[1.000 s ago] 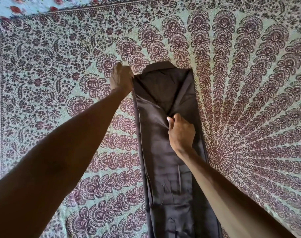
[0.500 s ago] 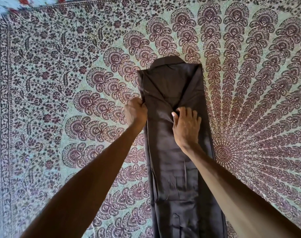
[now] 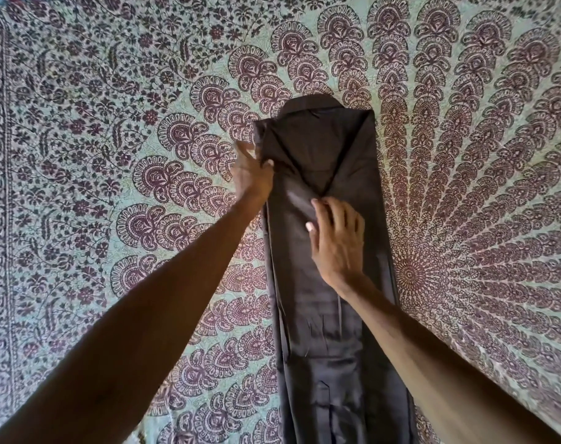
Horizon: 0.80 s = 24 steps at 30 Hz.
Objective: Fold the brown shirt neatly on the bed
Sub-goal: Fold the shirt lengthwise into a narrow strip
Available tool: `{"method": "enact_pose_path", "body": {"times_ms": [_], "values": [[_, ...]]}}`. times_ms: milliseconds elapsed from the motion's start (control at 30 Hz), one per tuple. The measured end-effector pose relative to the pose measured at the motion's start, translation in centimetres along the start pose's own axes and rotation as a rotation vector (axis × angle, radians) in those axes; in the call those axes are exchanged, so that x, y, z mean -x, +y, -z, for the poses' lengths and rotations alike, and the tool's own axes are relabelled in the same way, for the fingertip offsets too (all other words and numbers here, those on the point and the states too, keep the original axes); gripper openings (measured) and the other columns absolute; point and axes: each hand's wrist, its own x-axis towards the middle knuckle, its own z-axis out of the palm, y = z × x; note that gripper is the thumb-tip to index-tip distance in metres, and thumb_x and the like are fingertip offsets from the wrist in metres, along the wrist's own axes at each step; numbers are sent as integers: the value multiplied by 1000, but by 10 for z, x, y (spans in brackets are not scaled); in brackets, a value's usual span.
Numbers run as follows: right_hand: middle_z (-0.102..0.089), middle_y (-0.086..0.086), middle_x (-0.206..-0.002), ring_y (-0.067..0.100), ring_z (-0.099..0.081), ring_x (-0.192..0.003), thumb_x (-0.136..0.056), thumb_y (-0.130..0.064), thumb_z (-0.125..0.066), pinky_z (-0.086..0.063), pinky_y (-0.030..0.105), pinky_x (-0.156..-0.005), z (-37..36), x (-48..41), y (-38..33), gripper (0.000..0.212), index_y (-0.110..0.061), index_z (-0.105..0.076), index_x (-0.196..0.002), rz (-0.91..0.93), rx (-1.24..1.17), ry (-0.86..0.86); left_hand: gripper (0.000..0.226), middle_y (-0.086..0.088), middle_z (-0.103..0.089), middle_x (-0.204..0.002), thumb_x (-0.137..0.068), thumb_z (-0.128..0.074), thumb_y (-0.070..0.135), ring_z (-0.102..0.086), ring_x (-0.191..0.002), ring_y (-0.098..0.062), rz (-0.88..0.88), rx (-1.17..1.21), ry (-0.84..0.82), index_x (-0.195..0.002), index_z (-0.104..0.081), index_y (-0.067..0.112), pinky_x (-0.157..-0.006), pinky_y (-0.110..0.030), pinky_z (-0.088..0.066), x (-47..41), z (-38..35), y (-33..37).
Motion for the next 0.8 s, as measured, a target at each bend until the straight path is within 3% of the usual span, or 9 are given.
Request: {"method": "enact_pose_path", "body": {"times_ms": [100,200,333,400,533,700,800], "values": [[-20,10,-160,33,-18,-147,-99,-45,-38,-18,53,-117,-12,11,1,60,-16,-28,-151,124,75,-216,49,-18,-66,-101,-86,-62,8,-64,-93,-33,65,59,49,-128,-36,10,-75,-32,-47,-11,0,-4],[0,10,-163,32,1,-150,-99,-53,-31,-7,55,-119,-18,14,5,68,-20,-12,-155,94,118,-306,56,-21,-60,-115,-88,-60,20,-57,-106,-35,-28,-29,21,-134,-33,6,-90,-40,-46,-10,-1,-11],[4,11,-163,31,3,-150,-99,-56,-25,-5,55,-119,-13,20,-1,71,-18,-6,-156,62,123,-299,43,-18,-47,-134,-91,-52,24,-43,-119,-28,-570,-427,200,-131,-45,9,-101,-39,-33,12,3,-19],[4,12,-163,31,3,-150,-98,-59,-24,-6,55,-119,-13,29,-5,74,-16,-6,-155,80,113,-316,45,-12,-46,-140,-94,-44,30,-43,-124,-26,-780,-536,73,-134,-46,12,-103,-40,-33,18,-1,-28],[5,12,-163,33,3,-150,-95,-63,-27,-8,57,-118,-15,52,-1,76,-21,-8,-156,64,108,-376,66,-4,-17,-161,-94,-31,51,-15,-148,-23,-675,-733,-191,-152,-23,19,-117,-50,-17,11,-18,-57],[2,11,-163,34,3,-150,-97,-62,-28,-8,55,-119,-11,66,-2,73,-23,-10,-155,54,94,-383,72,1,-1,-163,-95,-35,54,0,-150,-20,-601,-796,-294,-154,-8,22,-117,-56,-3,-10,-18,-44],[1,12,-163,34,1,-150,-97,-61,-28,-9,56,-119,-7,73,-3,73,-22,-11,-155,55,101,-396,71,-3,-3,-162,-96,-40,43,0,-150,-22,-607,-790,-225,-154,-9,17,-119,-50,-1,6,-11,-37]]}}
